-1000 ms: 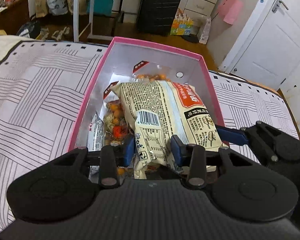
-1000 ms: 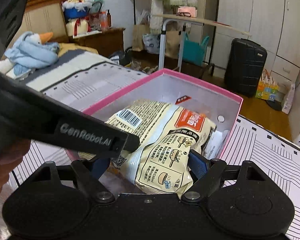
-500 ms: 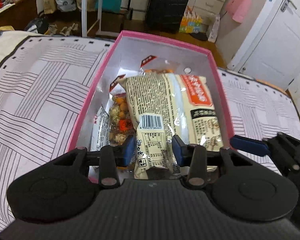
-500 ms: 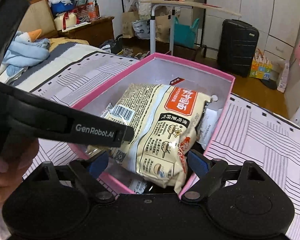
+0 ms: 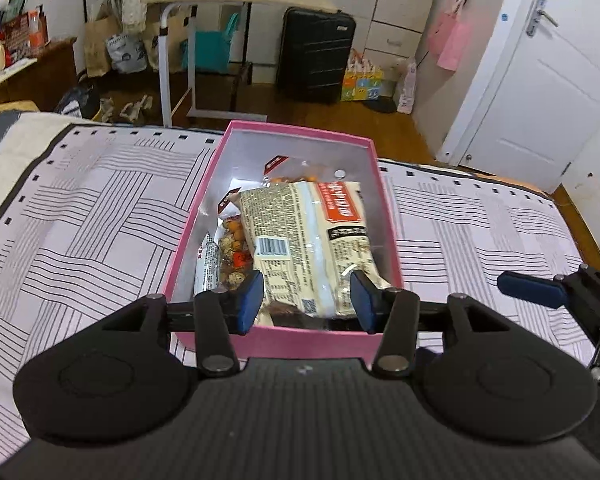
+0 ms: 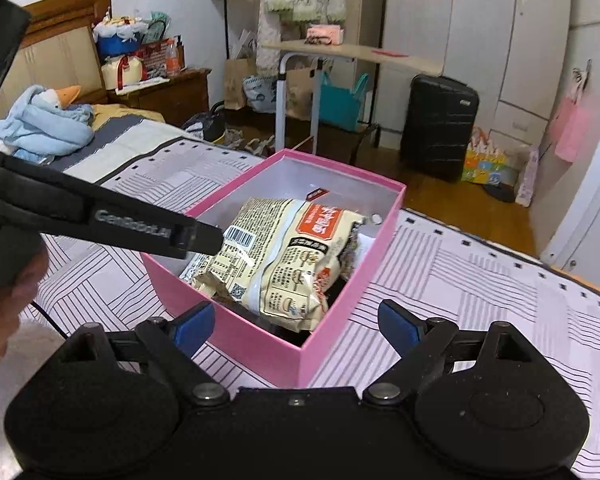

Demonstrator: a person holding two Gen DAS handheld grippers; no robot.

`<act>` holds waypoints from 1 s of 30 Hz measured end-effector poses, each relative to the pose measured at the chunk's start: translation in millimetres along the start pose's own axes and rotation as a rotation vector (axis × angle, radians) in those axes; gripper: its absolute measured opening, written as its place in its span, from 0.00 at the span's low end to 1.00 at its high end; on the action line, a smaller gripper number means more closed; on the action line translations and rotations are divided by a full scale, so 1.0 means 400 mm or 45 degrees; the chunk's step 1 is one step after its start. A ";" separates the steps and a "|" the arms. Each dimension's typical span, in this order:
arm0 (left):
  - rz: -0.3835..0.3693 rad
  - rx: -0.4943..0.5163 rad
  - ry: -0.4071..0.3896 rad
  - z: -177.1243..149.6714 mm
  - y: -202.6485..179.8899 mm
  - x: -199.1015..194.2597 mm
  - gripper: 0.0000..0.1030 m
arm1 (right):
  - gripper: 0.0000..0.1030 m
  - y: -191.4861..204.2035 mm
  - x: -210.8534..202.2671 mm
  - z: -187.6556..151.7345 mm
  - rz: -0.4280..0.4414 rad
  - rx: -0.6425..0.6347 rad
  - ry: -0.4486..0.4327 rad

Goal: Organize snacks

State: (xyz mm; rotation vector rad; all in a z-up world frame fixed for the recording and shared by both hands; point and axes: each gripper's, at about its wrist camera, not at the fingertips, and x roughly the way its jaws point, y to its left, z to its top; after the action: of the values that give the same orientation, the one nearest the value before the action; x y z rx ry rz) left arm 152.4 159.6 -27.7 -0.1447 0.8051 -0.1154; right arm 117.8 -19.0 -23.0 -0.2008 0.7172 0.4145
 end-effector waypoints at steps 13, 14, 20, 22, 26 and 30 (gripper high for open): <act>-0.003 0.112 -0.127 -0.049 -0.115 -0.172 0.64 | 0.92 -0.073 -0.156 -0.068 -0.148 0.193 -0.054; -0.005 0.113 -0.135 -0.053 -0.121 -0.180 0.64 | 0.93 -0.079 -0.167 -0.075 -0.163 0.210 -0.061; 0.007 0.145 -0.174 -0.091 -0.165 -0.219 0.76 | 0.97 -0.095 -0.211 -0.106 -0.236 0.277 -0.086; 0.025 0.157 -0.180 -0.103 -0.177 -0.225 0.85 | 0.98 -0.094 -0.222 -0.112 -0.272 0.298 -0.094; 0.046 0.152 -0.204 -0.122 -0.194 -0.234 0.97 | 0.99 -0.091 -0.233 -0.117 -0.355 0.319 -0.066; 0.064 0.146 -0.225 -0.141 -0.203 -0.242 0.97 | 0.99 -0.089 -0.247 -0.132 -0.408 0.331 -0.084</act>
State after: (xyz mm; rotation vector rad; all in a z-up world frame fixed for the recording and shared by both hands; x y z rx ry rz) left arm 41.1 90.2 16.2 -0.0259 0.6239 -0.0994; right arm 34.8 -97.1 5.9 -0.0545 0.6537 0.0206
